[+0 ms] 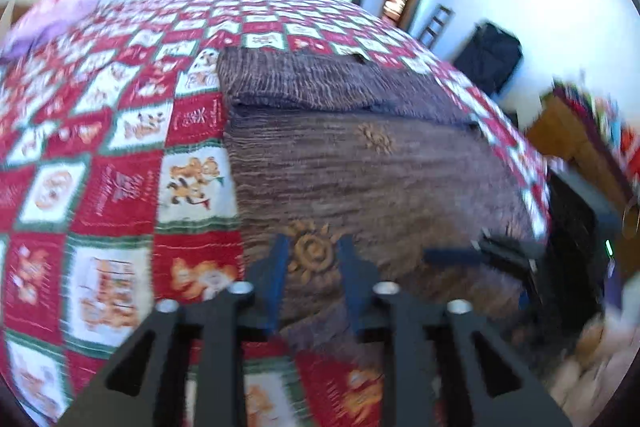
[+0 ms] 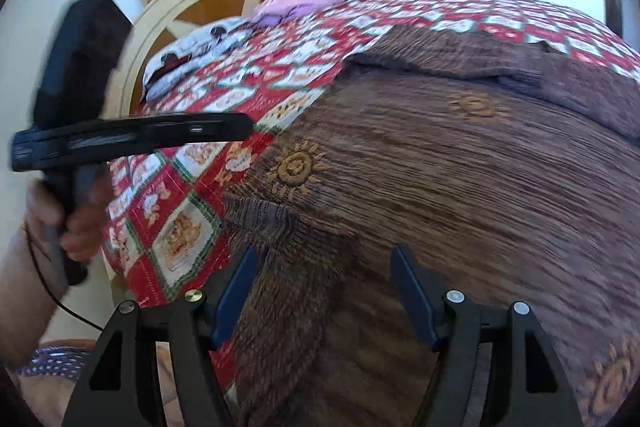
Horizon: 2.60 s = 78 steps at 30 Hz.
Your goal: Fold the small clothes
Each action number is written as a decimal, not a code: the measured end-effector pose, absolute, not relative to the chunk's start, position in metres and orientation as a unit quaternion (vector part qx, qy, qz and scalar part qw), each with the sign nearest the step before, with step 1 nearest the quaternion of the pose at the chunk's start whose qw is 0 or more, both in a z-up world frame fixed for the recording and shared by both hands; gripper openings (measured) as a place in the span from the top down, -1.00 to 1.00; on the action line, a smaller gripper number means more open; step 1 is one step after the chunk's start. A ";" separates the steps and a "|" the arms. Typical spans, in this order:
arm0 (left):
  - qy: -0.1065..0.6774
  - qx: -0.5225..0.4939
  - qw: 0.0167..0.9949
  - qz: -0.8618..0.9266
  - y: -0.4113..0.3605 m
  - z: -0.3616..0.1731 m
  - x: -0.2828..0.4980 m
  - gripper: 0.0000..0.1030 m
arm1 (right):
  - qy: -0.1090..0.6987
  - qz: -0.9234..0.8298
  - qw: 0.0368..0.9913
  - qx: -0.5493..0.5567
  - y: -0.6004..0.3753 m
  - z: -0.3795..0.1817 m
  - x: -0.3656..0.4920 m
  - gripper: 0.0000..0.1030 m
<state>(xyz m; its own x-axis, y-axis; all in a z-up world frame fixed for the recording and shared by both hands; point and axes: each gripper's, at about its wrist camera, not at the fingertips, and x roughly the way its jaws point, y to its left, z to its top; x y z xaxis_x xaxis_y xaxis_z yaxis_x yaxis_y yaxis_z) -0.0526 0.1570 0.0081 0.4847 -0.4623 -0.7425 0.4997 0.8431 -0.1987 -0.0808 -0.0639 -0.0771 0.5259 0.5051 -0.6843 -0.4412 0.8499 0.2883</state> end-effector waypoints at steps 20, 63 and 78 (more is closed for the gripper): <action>0.328 0.282 0.732 -0.526 0.090 0.009 -0.084 0.76 | 0.352 0.439 0.825 -0.050 -0.037 0.005 -0.082 0.92; 0.427 -0.027 0.812 -0.397 0.112 -0.035 0.026 -0.12 | 0.463 0.010 0.883 0.077 -0.272 -0.075 -0.175 0.02; 0.414 -0.044 0.840 -0.348 0.124 -0.030 0.016 0.89 | 0.415 0.015 0.906 0.084 -0.275 -0.035 -0.170 0.86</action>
<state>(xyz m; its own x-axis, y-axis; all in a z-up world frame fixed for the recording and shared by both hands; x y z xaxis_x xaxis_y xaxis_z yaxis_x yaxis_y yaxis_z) 0.0158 0.1236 -0.0300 0.4143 -0.6214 -0.6650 0.5483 0.7536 -0.3627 -0.1704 -0.2752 -0.0352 0.6559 0.0967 -0.7486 0.0424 0.9855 0.1644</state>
